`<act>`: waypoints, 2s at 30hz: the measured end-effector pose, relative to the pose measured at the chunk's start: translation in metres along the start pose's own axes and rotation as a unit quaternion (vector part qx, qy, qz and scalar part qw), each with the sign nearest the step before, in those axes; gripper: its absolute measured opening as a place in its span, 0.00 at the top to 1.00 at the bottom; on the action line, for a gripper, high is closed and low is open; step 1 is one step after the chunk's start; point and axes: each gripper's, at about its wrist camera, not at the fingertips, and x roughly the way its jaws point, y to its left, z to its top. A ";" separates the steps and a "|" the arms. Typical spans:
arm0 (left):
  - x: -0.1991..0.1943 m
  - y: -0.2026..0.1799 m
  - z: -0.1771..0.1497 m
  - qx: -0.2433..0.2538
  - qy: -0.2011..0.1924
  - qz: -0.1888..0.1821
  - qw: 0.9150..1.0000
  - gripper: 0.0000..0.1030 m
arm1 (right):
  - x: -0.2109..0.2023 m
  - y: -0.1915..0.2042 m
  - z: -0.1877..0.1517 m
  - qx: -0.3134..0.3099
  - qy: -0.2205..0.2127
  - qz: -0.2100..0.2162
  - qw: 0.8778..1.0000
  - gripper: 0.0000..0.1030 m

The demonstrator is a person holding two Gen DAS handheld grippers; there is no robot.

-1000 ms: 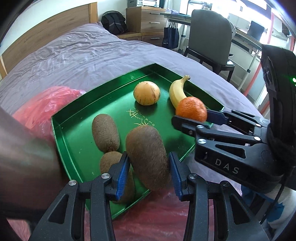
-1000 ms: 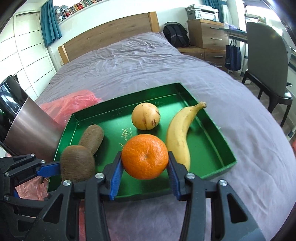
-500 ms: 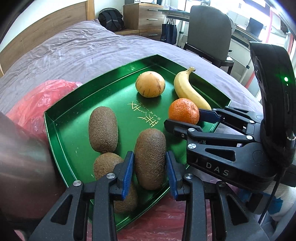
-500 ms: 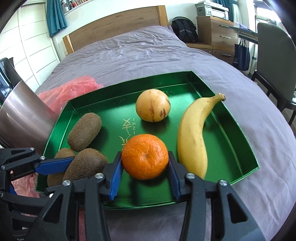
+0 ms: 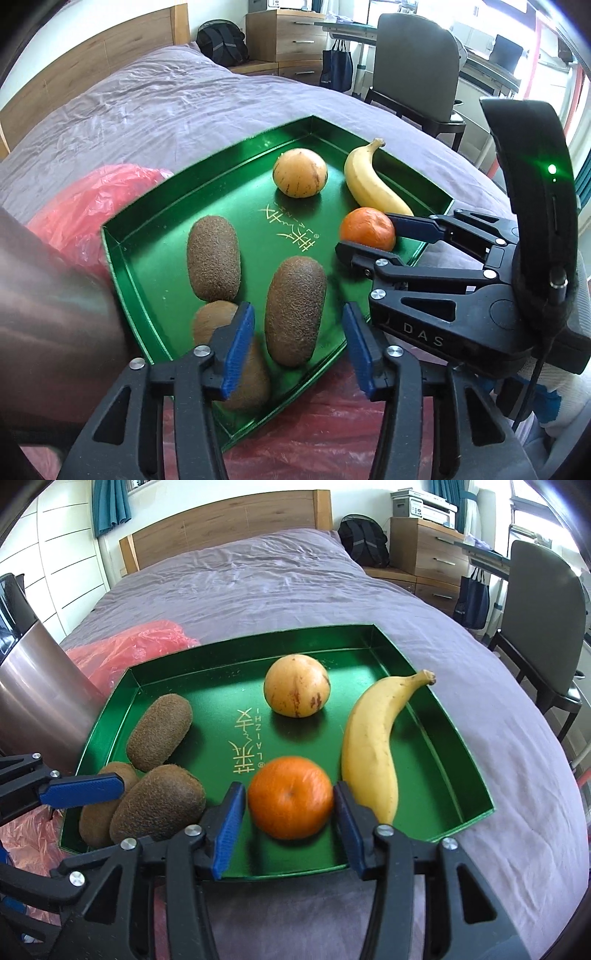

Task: Organize fruits
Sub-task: 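Lower and open both tools to set the kiwi and mandarin in the tray, then withdraw both open tools from the green tray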

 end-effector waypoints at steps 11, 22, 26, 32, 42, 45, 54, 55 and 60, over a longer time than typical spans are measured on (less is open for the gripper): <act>-0.057 -0.008 -0.012 0.010 -0.023 -0.009 1.000 0.49 | -0.051 -0.008 -0.009 0.033 -0.015 -0.027 0.999 0.12; -0.131 -0.010 -0.063 0.002 -0.043 -0.003 0.999 0.38 | -0.125 0.019 -0.038 0.042 -0.026 -0.042 0.998 0.00; -0.151 -0.005 -0.093 0.000 -0.042 0.011 0.999 0.38 | -0.146 0.042 -0.049 0.034 -0.029 -0.037 0.998 0.00; -0.181 0.016 -0.134 -0.024 -0.049 0.032 0.998 0.38 | -0.170 0.081 -0.070 0.025 -0.030 -0.023 0.999 0.00; -0.222 0.064 -0.197 -0.080 -0.054 0.059 0.994 0.38 | -0.195 0.149 -0.100 0.010 -0.024 0.011 1.000 0.00; -0.230 0.078 -0.217 -0.093 -0.047 0.067 0.992 0.38 | -0.201 0.169 -0.106 0.001 -0.022 0.018 1.000 0.00; -0.260 0.119 -0.259 -0.132 -0.058 0.101 0.984 0.34 | -0.213 0.226 -0.120 -0.030 -0.017 0.032 0.999 0.00; -0.263 0.124 -0.264 -0.136 -0.059 0.108 0.983 0.29 | -0.214 0.231 -0.121 -0.034 -0.017 0.032 0.999 0.00; -0.272 0.144 -0.282 -0.153 -0.054 0.130 0.978 0.25 | -0.215 0.255 -0.127 -0.050 -0.005 0.040 0.998 0.00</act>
